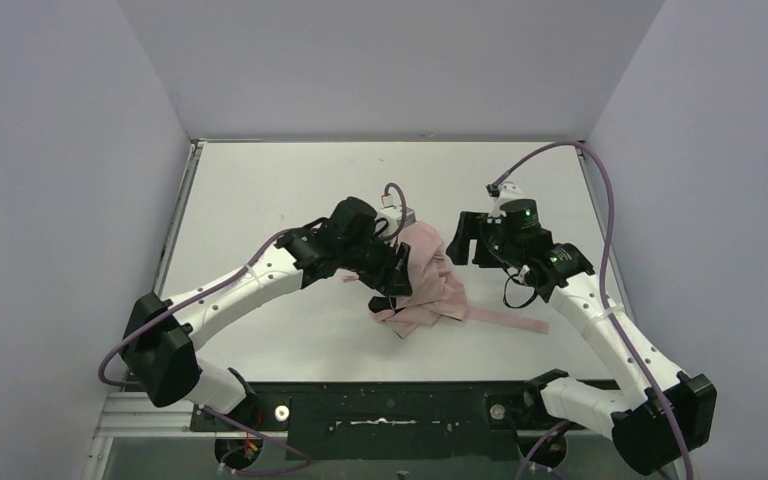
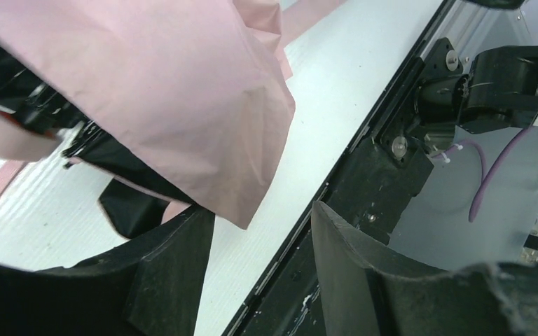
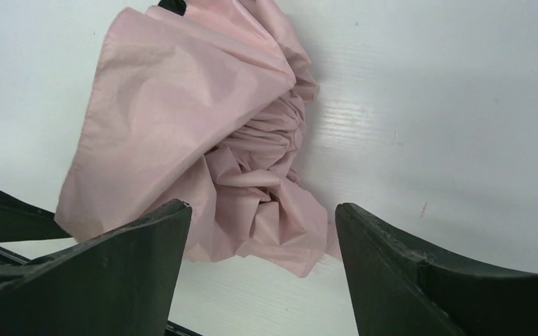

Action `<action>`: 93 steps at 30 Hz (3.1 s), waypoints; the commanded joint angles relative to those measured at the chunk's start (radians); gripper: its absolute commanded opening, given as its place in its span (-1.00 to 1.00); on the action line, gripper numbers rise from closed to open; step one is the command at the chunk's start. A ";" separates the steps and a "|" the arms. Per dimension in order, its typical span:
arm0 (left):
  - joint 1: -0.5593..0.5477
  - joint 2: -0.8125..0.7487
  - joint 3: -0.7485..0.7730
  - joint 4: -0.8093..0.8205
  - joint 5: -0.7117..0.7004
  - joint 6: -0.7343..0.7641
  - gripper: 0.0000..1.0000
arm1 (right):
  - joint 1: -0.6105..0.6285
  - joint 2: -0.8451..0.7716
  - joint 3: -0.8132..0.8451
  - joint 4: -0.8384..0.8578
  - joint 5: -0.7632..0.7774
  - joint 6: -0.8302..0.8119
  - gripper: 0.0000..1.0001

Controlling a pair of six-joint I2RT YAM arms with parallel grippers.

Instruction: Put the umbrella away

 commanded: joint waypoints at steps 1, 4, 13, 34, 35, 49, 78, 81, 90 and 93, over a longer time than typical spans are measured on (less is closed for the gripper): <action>0.049 -0.090 -0.044 0.034 -0.018 0.011 0.02 | -0.008 0.057 0.102 0.028 -0.041 -0.118 0.56; 0.088 -0.115 -0.076 0.039 -0.025 -0.002 0.03 | -0.014 0.078 0.132 -0.069 0.075 -0.069 0.57; 0.089 -0.205 -0.134 0.057 -0.134 0.010 0.04 | -0.039 -0.075 -0.113 -0.212 0.190 0.171 0.46; 0.040 -0.233 -0.282 0.121 -0.139 -0.021 0.03 | -0.116 0.120 -0.391 0.413 -0.258 -0.013 0.28; 0.036 -0.237 -0.288 0.122 -0.139 -0.022 0.03 | -0.118 0.133 -0.390 0.415 -0.278 -0.013 0.22; -0.004 -0.297 -0.331 0.169 -0.142 -0.063 0.03 | -0.074 -0.035 -0.465 0.529 -0.471 0.352 -0.92; -0.057 -0.140 -0.426 0.626 -0.110 -0.271 0.49 | 0.095 0.101 -0.293 0.681 -0.187 0.833 -1.00; -0.060 -0.077 -0.418 0.675 -0.089 -0.283 0.35 | 0.096 0.104 -0.295 0.688 -0.186 0.839 -1.00; -0.061 0.023 -0.405 0.694 -0.102 -0.268 0.16 | 0.100 0.105 -0.286 0.687 -0.193 0.839 -1.00; -0.062 0.045 -0.405 0.700 -0.083 -0.272 0.06 | 0.100 0.106 -0.284 0.686 -0.195 0.837 -1.00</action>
